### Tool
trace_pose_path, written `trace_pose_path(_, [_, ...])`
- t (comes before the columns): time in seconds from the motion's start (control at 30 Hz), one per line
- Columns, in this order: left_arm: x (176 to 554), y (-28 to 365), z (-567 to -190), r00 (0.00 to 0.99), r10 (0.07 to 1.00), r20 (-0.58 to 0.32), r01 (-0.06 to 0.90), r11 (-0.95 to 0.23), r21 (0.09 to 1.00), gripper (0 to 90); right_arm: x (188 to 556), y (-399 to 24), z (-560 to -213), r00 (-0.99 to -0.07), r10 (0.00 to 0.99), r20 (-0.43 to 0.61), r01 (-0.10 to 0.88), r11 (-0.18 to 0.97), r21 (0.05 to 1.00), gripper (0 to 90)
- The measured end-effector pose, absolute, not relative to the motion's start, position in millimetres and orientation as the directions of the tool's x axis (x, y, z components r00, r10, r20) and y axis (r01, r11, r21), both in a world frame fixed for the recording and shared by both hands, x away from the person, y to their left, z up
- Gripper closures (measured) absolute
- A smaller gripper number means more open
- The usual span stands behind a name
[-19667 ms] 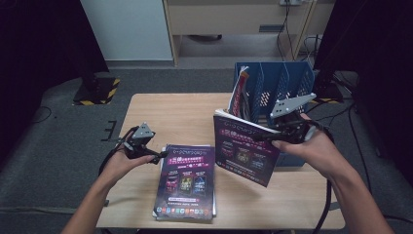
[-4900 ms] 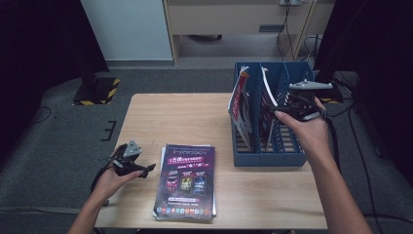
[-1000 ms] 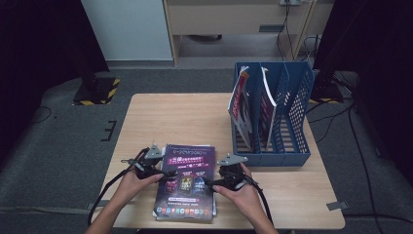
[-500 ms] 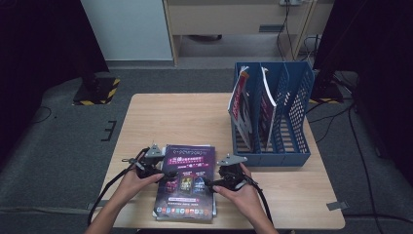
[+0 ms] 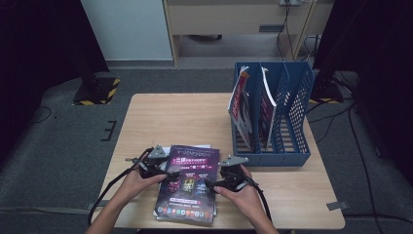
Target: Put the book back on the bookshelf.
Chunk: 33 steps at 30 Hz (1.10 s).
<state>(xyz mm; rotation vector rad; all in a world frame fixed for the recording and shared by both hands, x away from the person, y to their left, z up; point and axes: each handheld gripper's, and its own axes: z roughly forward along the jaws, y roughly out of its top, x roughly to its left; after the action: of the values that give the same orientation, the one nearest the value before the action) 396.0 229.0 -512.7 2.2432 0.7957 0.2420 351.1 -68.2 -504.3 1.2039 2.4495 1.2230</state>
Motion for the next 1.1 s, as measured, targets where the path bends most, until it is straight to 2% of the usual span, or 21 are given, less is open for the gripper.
trace_pose_path(0.53, [392.5,221.1,-511.2,0.802,0.596,-0.037,0.448,-0.56,0.697,13.4,354.9,-65.6,-516.7,-0.658,0.723,0.21,0.62,0.362,0.696,11.5])
trace_pose_path(0.83, [391.5,220.1,-510.5,0.801,0.599,-0.026,0.445,-0.565,0.695,13.5,361.6,-66.4,-525.9,-0.618,0.726,0.302,0.684,0.308,0.661,10.3])
trace_pose_path(1.1, [390.9,219.7,-510.3,0.799,0.6,-0.021,0.444,-0.566,0.695,13.6,364.1,-61.7,-525.8,-0.619,0.723,0.307,0.688,0.31,0.656,10.3])
